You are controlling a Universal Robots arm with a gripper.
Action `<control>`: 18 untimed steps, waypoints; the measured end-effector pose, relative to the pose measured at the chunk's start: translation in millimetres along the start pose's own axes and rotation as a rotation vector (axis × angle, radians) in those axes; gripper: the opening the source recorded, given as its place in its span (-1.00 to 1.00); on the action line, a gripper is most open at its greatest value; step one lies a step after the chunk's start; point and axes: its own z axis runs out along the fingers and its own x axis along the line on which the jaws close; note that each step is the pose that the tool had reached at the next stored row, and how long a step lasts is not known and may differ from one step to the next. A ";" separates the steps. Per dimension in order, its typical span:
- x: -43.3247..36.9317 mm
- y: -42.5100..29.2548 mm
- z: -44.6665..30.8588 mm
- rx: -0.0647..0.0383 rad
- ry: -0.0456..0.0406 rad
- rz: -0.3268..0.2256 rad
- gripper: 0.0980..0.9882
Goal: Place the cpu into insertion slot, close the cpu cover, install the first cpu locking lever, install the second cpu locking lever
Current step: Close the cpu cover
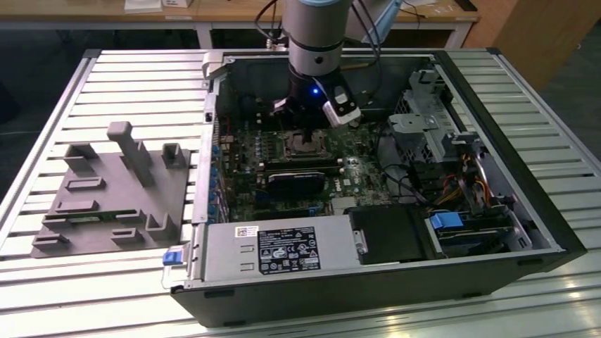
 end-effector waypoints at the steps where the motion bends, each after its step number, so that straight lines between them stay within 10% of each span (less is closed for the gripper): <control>1: 0.0 0.1 -0.5 0.000 0.0001 0.000 -0.99; 18: -0.5 2.2 -26.6 0.000 -0.0001 0.000 -0.99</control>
